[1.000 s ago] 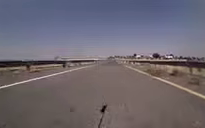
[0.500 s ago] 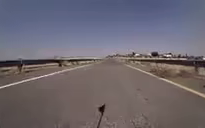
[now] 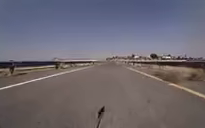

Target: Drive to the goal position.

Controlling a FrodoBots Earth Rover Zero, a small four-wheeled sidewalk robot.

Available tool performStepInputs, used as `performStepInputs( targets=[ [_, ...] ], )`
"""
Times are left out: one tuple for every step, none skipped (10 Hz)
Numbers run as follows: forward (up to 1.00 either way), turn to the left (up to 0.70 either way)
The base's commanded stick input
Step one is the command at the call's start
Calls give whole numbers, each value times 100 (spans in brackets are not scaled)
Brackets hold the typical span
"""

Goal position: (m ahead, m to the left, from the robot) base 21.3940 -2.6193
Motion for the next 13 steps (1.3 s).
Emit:
performStepInputs(
  targets=[
    [100, -1],
    [100, -1],
    [100, -1],
    [100, -1],
    [100, -1],
    [100, -1],
    [100, -1],
    [100, -1],
    [100, -1],
    [100, -1],
    [100, -1],
    [100, -1],
    [100, -1]
  ],
)
